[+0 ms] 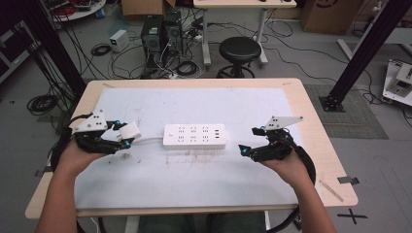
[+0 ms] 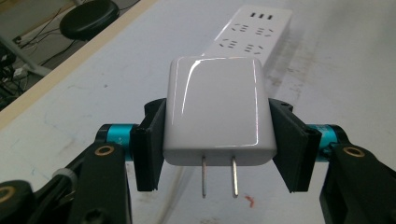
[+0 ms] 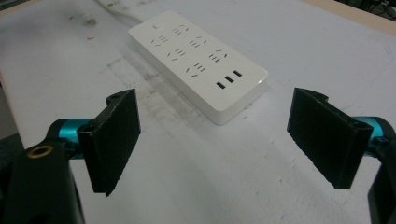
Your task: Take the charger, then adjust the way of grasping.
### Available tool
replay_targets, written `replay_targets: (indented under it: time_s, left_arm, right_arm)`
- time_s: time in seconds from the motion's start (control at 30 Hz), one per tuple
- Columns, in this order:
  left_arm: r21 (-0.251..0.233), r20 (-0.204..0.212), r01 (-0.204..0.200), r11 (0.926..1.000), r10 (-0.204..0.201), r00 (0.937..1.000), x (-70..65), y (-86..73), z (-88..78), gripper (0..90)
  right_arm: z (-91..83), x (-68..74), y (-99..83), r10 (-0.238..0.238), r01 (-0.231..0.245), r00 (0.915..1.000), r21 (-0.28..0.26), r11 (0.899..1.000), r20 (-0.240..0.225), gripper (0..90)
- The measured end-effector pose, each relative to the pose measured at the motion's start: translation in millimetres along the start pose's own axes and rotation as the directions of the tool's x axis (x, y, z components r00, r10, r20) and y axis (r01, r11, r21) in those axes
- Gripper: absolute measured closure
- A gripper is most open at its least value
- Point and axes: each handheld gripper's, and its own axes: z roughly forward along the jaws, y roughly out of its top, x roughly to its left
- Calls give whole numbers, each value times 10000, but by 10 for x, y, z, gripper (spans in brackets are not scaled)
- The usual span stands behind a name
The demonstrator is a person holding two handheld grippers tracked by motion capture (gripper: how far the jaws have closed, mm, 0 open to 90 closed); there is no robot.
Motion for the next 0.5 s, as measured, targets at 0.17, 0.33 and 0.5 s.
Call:
replay_targets:
  time_s: [0.17,0.33,0.5]
  left_arm:
    - [46,107,-462,9989,461,9989,-134,70,14,424]
    - [-105,350,-1260,9920,1263,9914,-335,207,51,425]
    - [-318,940,-1983,9796,2005,9752,-603,257,222,424]
  right_arm:
    - [-9,30,0,-26,26,10000,-6,10000,-70,174]
    - [-54,65,24,39,-41,9995,-64,10000,-314,174]
    - [32,179,-7,62,-53,9972,121,9999,-751,174]
